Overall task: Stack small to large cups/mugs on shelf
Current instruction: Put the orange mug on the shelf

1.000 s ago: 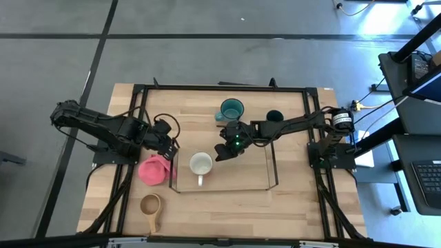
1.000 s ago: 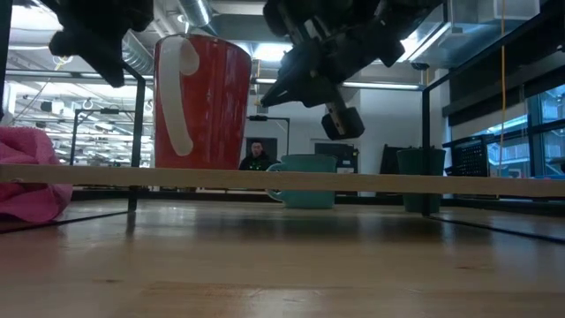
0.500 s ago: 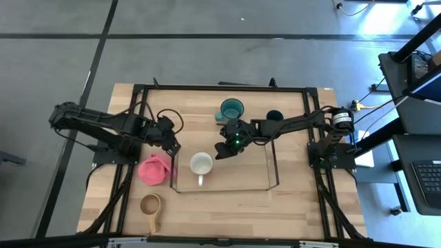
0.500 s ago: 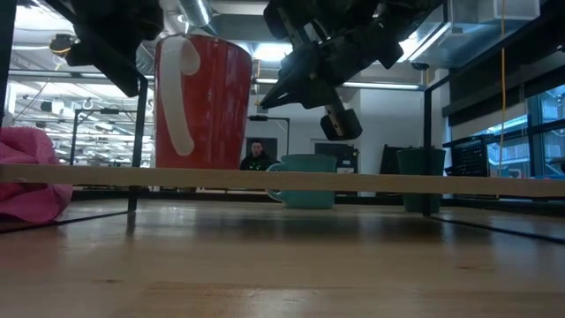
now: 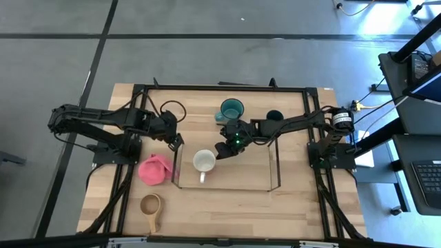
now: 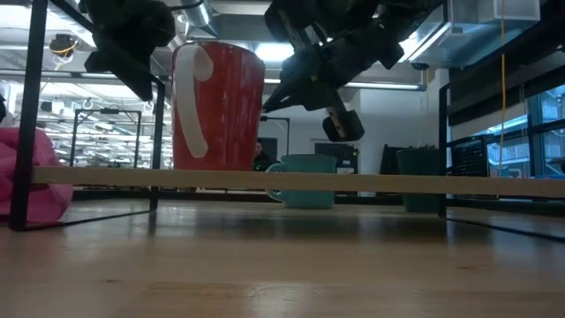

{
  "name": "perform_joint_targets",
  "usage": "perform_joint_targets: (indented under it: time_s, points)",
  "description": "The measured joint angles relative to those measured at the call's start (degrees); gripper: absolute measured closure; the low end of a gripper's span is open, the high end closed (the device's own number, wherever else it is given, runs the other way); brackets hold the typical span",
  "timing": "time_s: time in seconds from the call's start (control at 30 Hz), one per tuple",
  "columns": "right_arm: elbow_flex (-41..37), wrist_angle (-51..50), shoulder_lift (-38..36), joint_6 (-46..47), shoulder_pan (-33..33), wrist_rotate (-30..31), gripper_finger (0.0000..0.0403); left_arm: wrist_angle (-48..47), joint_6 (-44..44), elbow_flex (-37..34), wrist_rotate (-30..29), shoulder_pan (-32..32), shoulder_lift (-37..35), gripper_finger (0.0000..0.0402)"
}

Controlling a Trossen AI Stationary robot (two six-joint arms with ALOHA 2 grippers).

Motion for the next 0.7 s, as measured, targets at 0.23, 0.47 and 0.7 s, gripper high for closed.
perform_joint_targets:
  time_s: [0.23, 0.47, 0.7]
  points:
    - [0.0, -5.0, 0.0, -1.6, 0.0, -2.8, 0.0393, -2.7, -0.4, 0.0, 0.9, -1.3, 0.0, 0.0388]
    - [0.0, -4.1, -0.1, 0.3, 1.0, -5.6, 0.0393, -2.8, -2.0, 0.0, 0.9, -3.3, -0.1, 0.0388]
    - [0.0, -1.8, -0.1, 1.8, 2.1, -6.0, 0.0393, -2.8, -3.2, 0.0, 2.1, -3.6, -0.3, 0.0388]
